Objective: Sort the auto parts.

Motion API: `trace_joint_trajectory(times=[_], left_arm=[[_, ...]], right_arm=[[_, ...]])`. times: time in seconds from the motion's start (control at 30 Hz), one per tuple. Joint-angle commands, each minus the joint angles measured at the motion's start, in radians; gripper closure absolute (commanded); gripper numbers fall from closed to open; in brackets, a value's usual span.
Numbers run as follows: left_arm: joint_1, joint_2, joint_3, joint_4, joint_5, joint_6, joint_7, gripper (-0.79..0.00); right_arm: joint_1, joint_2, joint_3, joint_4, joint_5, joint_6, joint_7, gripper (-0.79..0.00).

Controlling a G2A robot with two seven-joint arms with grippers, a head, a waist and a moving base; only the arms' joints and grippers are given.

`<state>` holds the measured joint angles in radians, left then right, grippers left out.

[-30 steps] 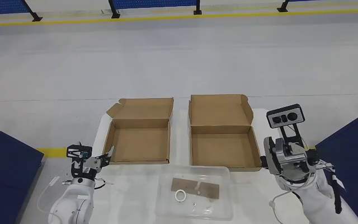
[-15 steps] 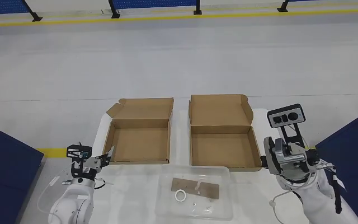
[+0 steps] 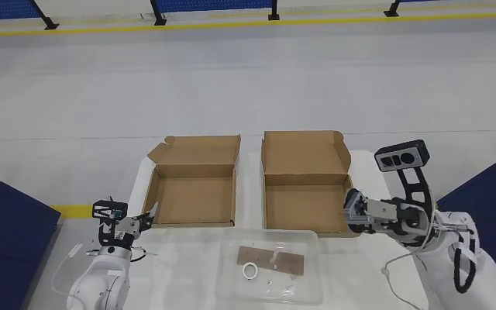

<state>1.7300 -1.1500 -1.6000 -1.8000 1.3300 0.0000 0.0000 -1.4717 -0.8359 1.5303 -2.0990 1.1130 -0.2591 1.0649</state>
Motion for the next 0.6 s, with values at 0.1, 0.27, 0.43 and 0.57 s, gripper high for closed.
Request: trace_joint_trajectory(times=[0.1,0.27,0.43,0.57], left_arm=[[0.000,0.000,0.000,0.000,0.000,0.000,0.000,-0.785],[0.000,0.000,0.000,0.000,0.000,0.000,0.000,-0.785],[0.000,0.000,0.000,0.000,0.000,0.000,0.000,-0.785],[0.000,0.000,0.000,0.000,0.000,0.000,0.000,-0.785]], right_arm=[[-0.020,0.007,0.075,0.029,-0.203,0.041,0.012,0.000],[-0.027,0.014,0.121,0.054,-0.389,0.085,0.010,0.000],[-0.023,0.015,0.128,0.068,-0.436,0.086,0.009,0.000],[-0.023,0.015,0.128,0.068,-0.436,0.086,0.009,0.000]])
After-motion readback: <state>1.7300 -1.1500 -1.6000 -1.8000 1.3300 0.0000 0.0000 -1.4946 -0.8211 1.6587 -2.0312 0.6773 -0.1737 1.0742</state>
